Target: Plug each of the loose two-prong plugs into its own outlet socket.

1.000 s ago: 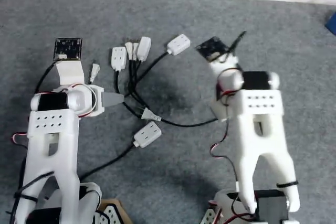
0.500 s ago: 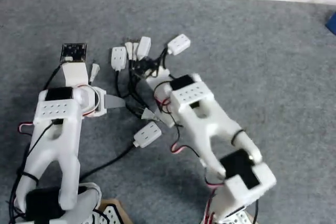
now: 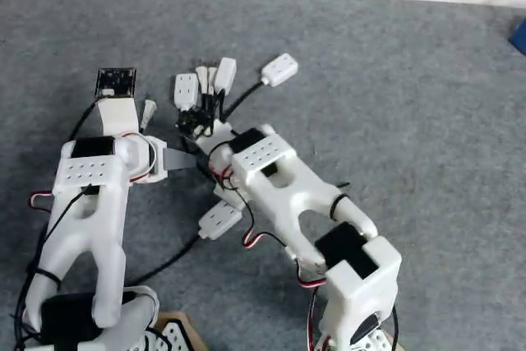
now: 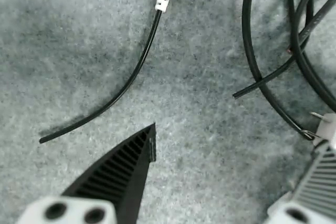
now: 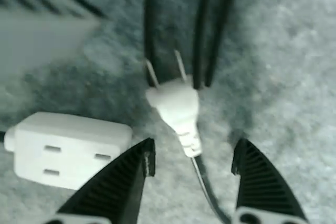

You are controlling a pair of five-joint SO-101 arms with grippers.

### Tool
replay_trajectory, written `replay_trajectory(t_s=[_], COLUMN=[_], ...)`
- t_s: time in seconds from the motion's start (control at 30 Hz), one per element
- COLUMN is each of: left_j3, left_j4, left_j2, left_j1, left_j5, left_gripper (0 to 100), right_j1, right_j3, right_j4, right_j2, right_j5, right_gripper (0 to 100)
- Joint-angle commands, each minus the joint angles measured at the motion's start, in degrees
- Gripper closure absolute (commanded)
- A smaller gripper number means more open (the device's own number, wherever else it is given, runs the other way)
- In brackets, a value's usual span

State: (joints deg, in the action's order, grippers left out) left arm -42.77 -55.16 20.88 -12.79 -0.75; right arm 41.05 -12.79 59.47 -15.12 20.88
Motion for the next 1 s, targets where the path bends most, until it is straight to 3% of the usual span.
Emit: replay_trajectory(t_s=[0.0,0.1,0.27,0.37,0.67,0.97], left_j3=[2.07,2.07,2.07,2.07,2.07,2.15], left_j4=[0.88,0.88,0.88,0.88,0.88,0.88], left_j2=[0.22,0.22,0.22,0.22,0.22,-0.04], left_j1=[-0.22,-0.22,-0.22,-0.22,-0.22,1.36], left_j5=[0.53,0.53,0.53,0.53,0.53,0.44], left_gripper=[57,57,57,57,57,57], right_j1=[1.45,0.13,-3.65,-4.88,-4.97,-8.66], right_j3=[2.51,1.89,0.04,-0.04,0.04,-0.22], right_j4=[-0.84,-0.84,-0.48,-0.48,5.49,19.74], right_j2=[0.4,0.22,-2.77,-3.91,-0.31,26.33], right_j5=[-1.32,-1.32,-1.93,-2.46,-2.29,-0.18], right_gripper=[76.5,79.9,99.8,94.3,98.7,99.1])
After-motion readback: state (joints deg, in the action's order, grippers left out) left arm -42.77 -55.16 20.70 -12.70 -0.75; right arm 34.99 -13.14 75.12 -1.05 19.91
